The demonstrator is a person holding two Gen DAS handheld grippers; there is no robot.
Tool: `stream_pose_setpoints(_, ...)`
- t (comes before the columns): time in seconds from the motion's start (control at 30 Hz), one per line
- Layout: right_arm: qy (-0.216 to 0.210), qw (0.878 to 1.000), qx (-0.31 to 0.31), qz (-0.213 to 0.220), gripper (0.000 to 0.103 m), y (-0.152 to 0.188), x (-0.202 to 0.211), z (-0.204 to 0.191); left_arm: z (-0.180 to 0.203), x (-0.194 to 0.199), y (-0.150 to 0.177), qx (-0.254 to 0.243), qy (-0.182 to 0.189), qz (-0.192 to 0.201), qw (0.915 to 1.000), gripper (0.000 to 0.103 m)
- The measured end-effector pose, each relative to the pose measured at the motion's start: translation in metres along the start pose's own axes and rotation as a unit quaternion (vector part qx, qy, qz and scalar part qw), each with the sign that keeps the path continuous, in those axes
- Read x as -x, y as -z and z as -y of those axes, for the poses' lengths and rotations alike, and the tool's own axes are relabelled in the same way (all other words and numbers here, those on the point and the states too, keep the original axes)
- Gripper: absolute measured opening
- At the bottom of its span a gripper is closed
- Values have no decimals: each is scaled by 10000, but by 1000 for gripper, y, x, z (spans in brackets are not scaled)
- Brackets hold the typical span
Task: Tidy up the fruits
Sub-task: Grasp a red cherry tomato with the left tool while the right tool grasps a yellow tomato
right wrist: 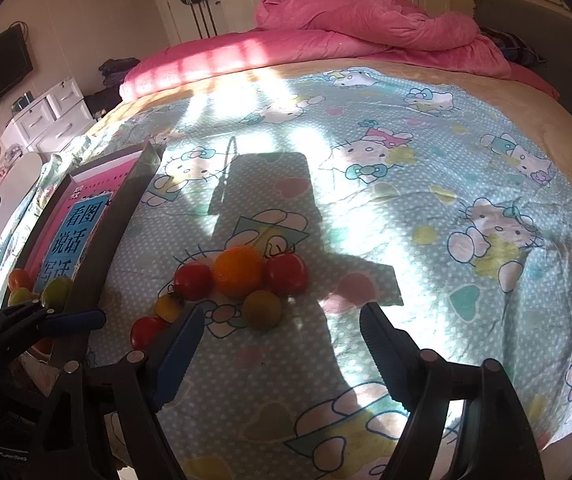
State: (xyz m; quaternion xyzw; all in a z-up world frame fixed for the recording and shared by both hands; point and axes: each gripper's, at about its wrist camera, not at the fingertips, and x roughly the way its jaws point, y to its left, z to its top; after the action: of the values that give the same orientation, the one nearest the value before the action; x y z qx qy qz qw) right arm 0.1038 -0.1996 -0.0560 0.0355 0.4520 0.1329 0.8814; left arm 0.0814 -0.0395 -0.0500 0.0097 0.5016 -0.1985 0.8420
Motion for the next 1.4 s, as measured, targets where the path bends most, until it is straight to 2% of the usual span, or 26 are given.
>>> stream_pose_setpoints(0.27, 15, 9993, 349, -138, 61, 1, -14, -13, -6, -11, 1, 135, 176, -84, 9997, 65)
stream_pose_setpoints(0.43, 130, 9984, 507, -236, 50, 1, -23, -19, -5, -13, -1, 76, 181, -63, 9998, 63)
stream_pose_setpoints(0.57, 111, 9979, 546, -324, 44, 0, -31, -21, -4, -14, -3, 45, 194, -56, 9998, 54)
stream_pose_setpoints(0.8, 167, 9969, 636, -442, 32, 0, -40, -25, -1, -20, -5, -28, 275, -186, 9994, 45)
stream_pose_setpoints(0.97, 128, 9973, 554, -467, 27, 0, -40, -23, -1, -28, -6, 23, 223, -283, 9993, 44)
stream_pose_setpoints(1.17, 25, 9980, 415, -469, 26, 0, -38, -20, -3, -35, -9, 113, 137, -278, 9995, 33)
stream_pose_setpoints(1.4, -191, 9985, 203, -466, 26, 0, -34, -17, -4, -33, -8, 111, 149, -264, 9995, 32)
